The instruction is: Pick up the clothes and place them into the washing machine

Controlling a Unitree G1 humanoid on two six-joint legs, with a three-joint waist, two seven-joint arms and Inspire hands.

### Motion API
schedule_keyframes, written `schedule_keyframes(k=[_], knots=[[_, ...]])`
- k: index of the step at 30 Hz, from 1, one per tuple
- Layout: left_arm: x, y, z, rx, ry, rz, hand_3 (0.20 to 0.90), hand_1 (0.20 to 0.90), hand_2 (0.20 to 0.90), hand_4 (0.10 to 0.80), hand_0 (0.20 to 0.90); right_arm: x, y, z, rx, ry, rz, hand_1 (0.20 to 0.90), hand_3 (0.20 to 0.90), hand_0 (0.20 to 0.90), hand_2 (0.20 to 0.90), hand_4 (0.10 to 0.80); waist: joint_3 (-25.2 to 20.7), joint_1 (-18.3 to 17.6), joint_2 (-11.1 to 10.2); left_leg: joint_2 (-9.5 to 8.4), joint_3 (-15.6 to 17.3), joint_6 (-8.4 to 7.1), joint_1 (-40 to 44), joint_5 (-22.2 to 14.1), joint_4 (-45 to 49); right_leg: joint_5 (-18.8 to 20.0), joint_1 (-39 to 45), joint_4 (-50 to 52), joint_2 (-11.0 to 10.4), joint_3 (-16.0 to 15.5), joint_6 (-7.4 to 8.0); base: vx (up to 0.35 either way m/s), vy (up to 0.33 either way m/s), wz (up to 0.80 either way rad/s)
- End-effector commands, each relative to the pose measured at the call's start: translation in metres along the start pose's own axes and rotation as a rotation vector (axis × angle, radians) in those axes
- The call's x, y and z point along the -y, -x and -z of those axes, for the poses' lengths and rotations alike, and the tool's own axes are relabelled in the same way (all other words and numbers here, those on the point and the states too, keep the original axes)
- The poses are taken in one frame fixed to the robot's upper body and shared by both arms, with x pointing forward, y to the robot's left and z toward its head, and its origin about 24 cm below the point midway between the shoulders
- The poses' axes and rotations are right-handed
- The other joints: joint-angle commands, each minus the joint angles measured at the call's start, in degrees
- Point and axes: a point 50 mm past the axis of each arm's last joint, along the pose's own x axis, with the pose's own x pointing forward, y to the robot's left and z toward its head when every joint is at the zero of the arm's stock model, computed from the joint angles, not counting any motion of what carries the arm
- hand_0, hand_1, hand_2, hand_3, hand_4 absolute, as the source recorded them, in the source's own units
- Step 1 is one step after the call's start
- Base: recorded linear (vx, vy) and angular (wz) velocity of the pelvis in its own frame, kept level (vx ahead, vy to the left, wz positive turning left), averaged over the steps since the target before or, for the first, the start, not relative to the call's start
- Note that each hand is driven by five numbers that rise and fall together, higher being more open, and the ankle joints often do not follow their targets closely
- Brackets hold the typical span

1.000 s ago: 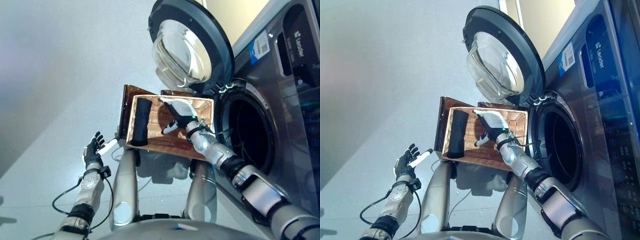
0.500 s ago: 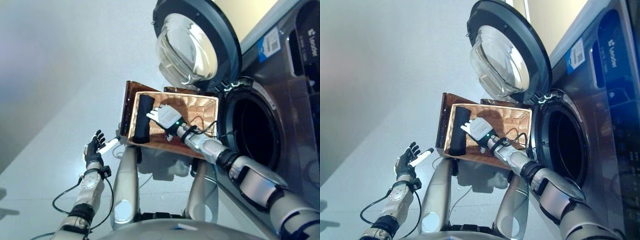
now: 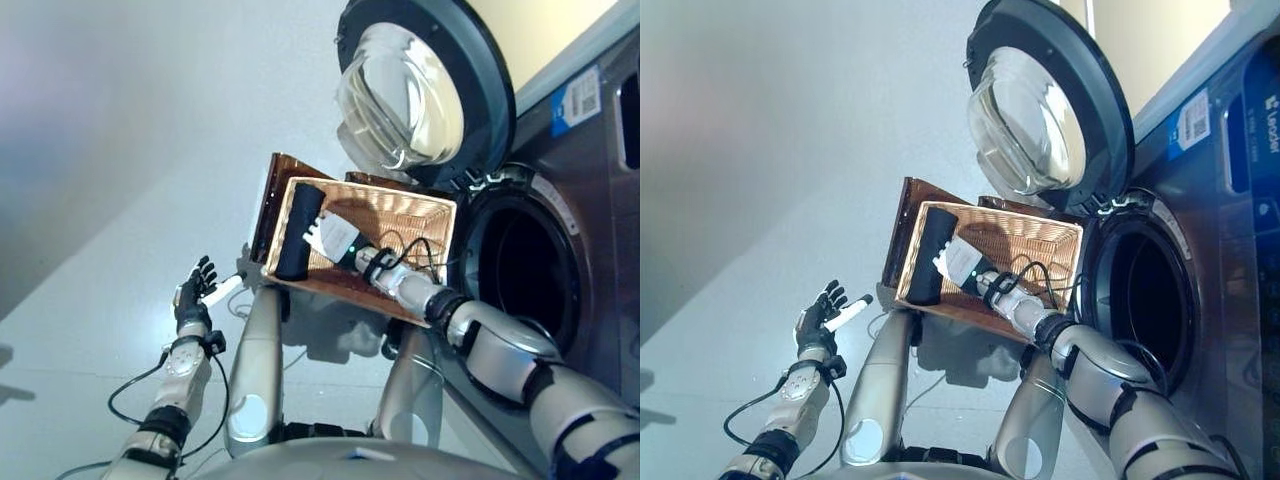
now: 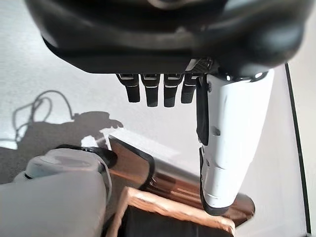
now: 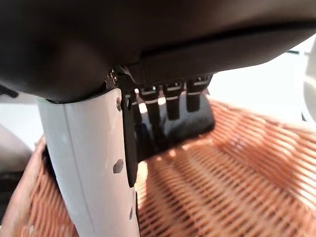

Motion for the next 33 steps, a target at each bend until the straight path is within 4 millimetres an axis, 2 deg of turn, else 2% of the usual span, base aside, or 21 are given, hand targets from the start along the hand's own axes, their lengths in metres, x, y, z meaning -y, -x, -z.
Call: schedule_keyframes(k=[1, 22, 33], knots=[[-0.02, -0.006, -0.034, 0.165, -0.038, -0.026, 0.9, 0.9, 0.9, 0.8, 0.9, 0.05, -0.019, 0.026, -0.066, 0.062, 0.225, 0.9, 0.9, 0.9, 0.9, 0.8, -0.7, 1.8, -0.3, 1.41, -2.5, -2.78, -2.6, -6.6, 8.7, 16.9, -2.1, -12.1, -3.4, 4.3, 0.61, 0.001, -0.002, 0.09], [-0.022, -0.006, -0.034, 0.164, -0.046, -0.017, 0.9, 0.9, 0.9, 0.8, 0.9, 0.063, -0.028, 0.027, -0.041, 0.152, 0.248, 0.9, 0.9, 0.9, 0.9, 0.8, -0.4, 4.0, -0.4, 0.52, -4.0, -2.27, -4.2, -6.7, 9.4, 15.4, -2.9, -9.8, -3.8, 3.5, 0.22, 0.005, 0.001, 0.02], [-0.025, -0.002, -0.034, 0.169, -0.048, -0.004, 0.9, 0.9, 0.9, 0.8, 0.9, 0.06, -0.03, 0.031, -0.056, 0.167, 0.209, 0.9, 0.9, 0.9, 0.9, 0.8, -0.3, 5.1, 0.0, 0.05, -4.7, -2.05, -5.4, -7.0, 10.7, 14.7, -3.9, -8.3, -3.7, 3.5, 0.0, 0.0, 0.003, 0.03]])
